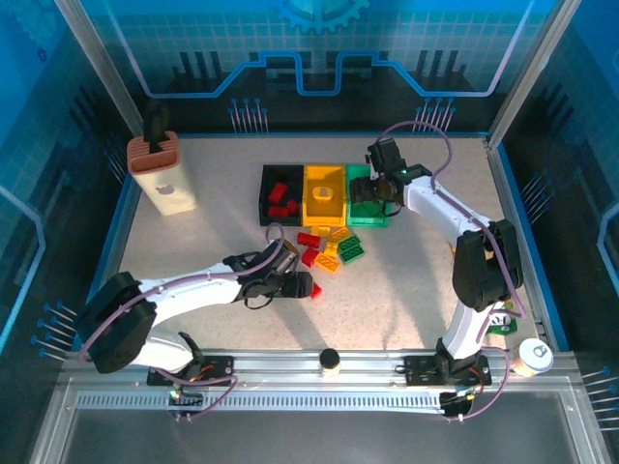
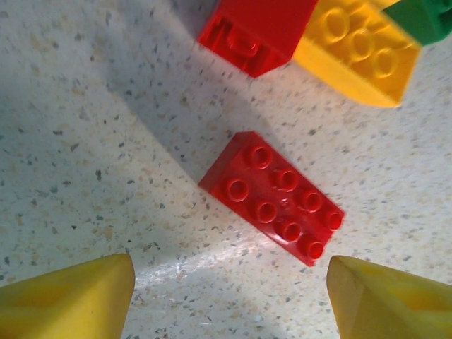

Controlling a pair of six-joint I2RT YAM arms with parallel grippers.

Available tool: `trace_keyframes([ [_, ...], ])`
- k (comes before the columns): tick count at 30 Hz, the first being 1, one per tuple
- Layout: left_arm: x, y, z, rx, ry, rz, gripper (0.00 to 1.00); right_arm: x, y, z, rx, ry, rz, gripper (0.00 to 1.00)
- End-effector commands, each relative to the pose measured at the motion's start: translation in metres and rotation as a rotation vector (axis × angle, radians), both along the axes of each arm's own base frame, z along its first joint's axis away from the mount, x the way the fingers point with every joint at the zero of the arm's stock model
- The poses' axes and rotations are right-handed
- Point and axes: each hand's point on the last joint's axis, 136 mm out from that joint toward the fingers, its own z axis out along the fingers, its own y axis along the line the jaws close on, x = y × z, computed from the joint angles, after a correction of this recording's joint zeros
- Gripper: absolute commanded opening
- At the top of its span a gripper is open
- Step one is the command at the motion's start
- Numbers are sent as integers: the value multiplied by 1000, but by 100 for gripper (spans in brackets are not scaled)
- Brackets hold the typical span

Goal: Sort the legos into containers by color

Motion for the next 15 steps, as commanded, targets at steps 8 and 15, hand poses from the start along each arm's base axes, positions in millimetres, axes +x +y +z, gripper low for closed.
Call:
trace_keyframes([
  [8, 13, -33, -13, 75, 58, -36, 70, -56, 5, 24, 64, -83, 14, 82],
  [15, 20, -26, -28, 232, 83, -56, 64, -88, -12, 13, 64, -92, -23, 81],
])
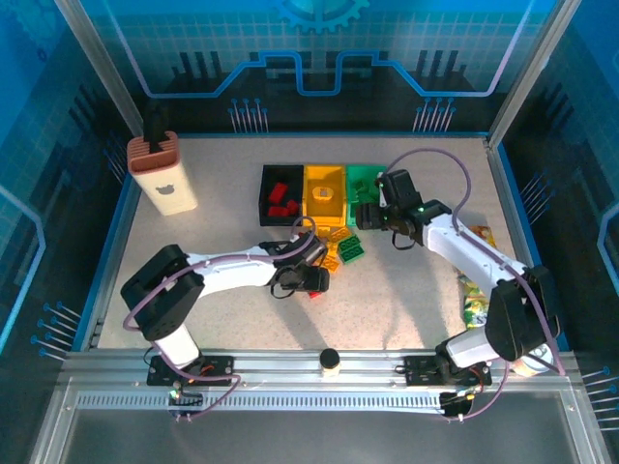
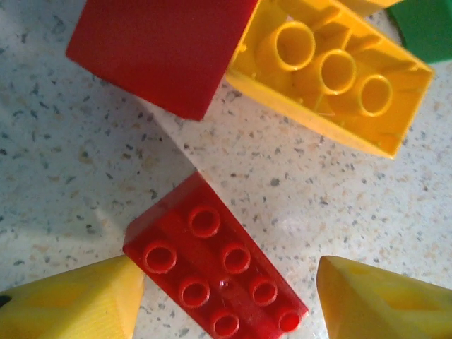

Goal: Sort the legos into containers by color

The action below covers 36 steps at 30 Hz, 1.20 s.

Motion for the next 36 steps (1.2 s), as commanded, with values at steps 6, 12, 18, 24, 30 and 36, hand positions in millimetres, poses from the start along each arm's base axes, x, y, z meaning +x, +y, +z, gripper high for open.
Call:
trace_keyframes([
  [6, -5, 33, -19, 333, 17, -78, 49, -19, -17, 13, 25, -67, -60, 81],
  [12, 7, 33, 24, 291, -96, -85, 35, -35, -19, 1, 59, -55, -65, 80],
  [18, 47, 55, 85, 134, -205, -1, 34, -56, -13, -28, 109, 2, -49, 80],
  [24, 98, 98, 138, -9, -314, 150, 35, -79, 1, -49, 155, 40, -20, 79],
  [30, 155, 125, 160, -38, -366, 241, 35, -101, 15, -64, 150, 79, 15, 79],
  [36, 203, 129, 148, -31, -339, 277, 36, -119, 30, -61, 151, 70, 59, 79],
])
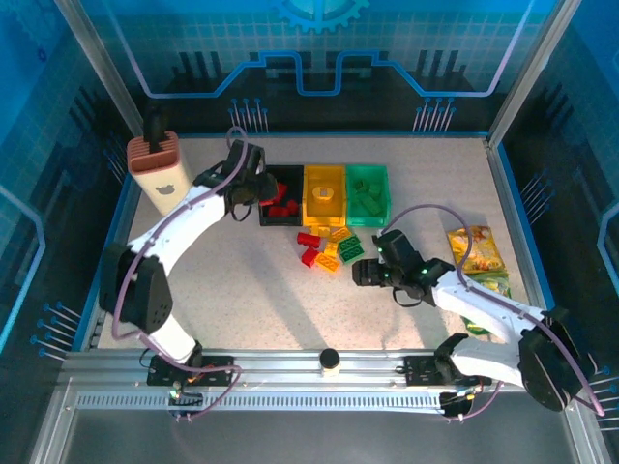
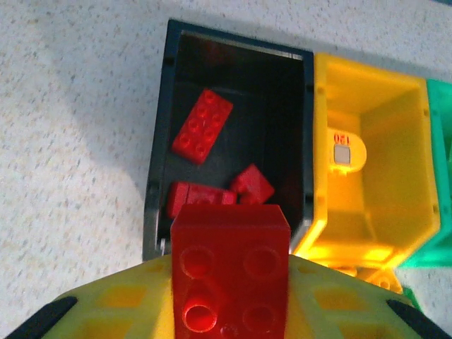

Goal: Sort the legos into containers by color

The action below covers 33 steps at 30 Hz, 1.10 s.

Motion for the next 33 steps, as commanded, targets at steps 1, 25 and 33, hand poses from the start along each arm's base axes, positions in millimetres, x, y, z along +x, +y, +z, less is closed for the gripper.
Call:
trace_keyframes([
  [1, 22, -4, -9, 6, 21, -27, 37, -6, 6, 8, 22, -25, -9, 79],
  [25, -28, -22, 105, -96, -321, -150, 88, -15, 6, 23, -6, -48, 22, 79],
  [33, -102, -18, 83, -180, -362, -175, 87, 0, 23, 22, -101, -10, 109, 81],
])
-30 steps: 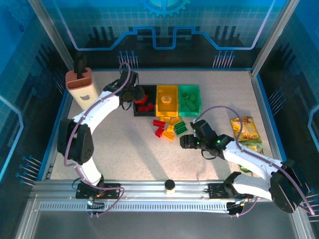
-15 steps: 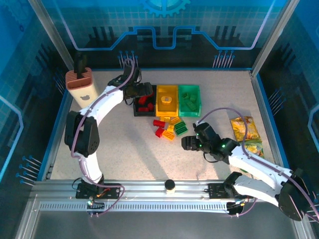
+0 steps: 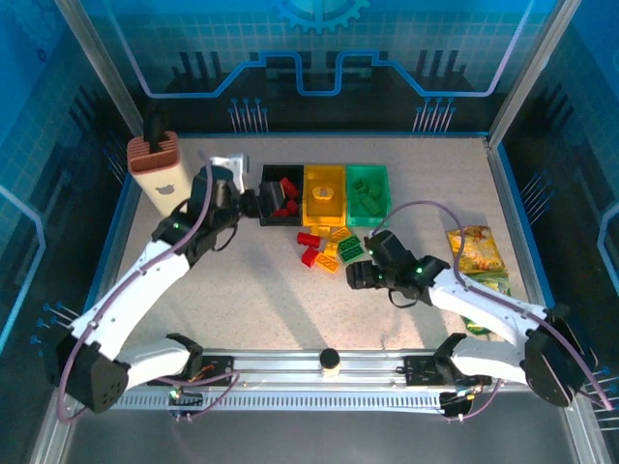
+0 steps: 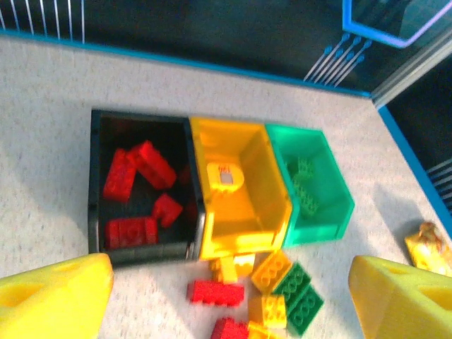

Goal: Sort the legos into containers by color

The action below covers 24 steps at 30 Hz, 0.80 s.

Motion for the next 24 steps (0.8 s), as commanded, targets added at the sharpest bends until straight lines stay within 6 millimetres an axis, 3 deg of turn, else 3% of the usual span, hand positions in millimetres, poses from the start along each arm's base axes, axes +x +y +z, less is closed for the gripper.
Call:
trace_keyframes([
  [1, -23, -3, -16, -41, 7, -24, 87, 8, 11, 8, -46, 0, 64, 81],
  [7, -65, 8, -68, -52, 111, -9, 86, 21, 25, -7, -100, 59, 89, 81],
  [14, -104, 13, -114, -82, 212, -6, 85, 49, 16, -23, -201, 89, 5, 81],
  [18, -114, 13, -124, -92, 228, -4, 85, 64, 12, -31, -222, 106, -16, 81],
  [24, -116, 10, -125, -88, 224, -15, 84, 82, 3, -46, -240, 141, -44, 81],
])
